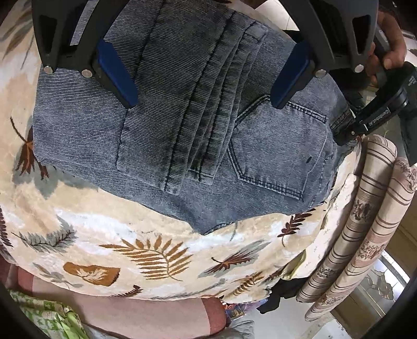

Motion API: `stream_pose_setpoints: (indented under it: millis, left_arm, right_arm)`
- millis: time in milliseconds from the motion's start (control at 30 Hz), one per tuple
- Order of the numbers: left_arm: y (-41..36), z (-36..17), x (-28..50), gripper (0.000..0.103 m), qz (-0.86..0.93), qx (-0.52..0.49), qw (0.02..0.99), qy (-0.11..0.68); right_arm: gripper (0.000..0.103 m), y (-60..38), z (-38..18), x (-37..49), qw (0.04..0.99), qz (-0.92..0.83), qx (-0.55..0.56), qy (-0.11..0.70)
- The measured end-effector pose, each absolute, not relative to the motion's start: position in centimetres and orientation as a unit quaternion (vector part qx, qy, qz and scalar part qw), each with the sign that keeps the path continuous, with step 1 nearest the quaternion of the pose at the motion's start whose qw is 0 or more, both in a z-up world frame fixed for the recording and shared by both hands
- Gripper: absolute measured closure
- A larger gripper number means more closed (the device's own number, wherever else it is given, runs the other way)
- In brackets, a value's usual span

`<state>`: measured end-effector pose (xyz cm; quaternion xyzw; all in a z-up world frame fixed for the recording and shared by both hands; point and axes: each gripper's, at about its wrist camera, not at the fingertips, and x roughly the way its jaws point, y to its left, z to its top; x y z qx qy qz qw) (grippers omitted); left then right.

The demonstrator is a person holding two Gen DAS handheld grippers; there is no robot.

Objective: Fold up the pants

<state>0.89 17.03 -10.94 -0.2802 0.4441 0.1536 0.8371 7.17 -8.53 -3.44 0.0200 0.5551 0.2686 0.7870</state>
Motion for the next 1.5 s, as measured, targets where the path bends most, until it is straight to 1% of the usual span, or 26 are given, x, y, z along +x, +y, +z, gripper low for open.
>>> stream_pose_setpoints:
  millis: [33, 100, 333, 567, 1100, 1500]
  left_arm:
    - [17.0, -10.9, 0.9, 0.081, 0.154, -0.278, 0.838, 0.443]
    - [17.0, -10.7, 0.9, 0.087, 0.155, -0.271, 0.841, 0.441]
    - [17.0, -10.5, 0.8, 0.093, 0.148, -0.265, 0.849, 0.433]
    - [16.3, -8.9, 0.6, 0.094, 0.139, -0.248, 0.867, 0.408]
    - [16.0, -8.9, 0.8, 0.094, 0.143, -0.236, 0.869, 0.411]
    - [15.0, -7.1, 0.5, 0.094, 0.144, -0.208, 0.886, 0.388]
  right_arm:
    - [0.0, -8.6, -3.4, 7.2, 0.787, 0.268, 0.021, 0.555]
    - [0.0, -8.7, -3.4, 7.2, 0.787, 0.268, 0.022, 0.555]
    - [0.0, -8.9, -3.3, 7.0, 0.788, 0.265, 0.024, 0.555]
    - [0.0, -10.8, -3.2, 7.1, 0.793, 0.249, 0.042, 0.555]
    - [0.0, -11.2, -4.0, 6.8, 0.784, 0.245, 0.044, 0.568]
    - [0.0, -12.1, -3.5, 6.8, 0.79, 0.241, 0.057, 0.561]
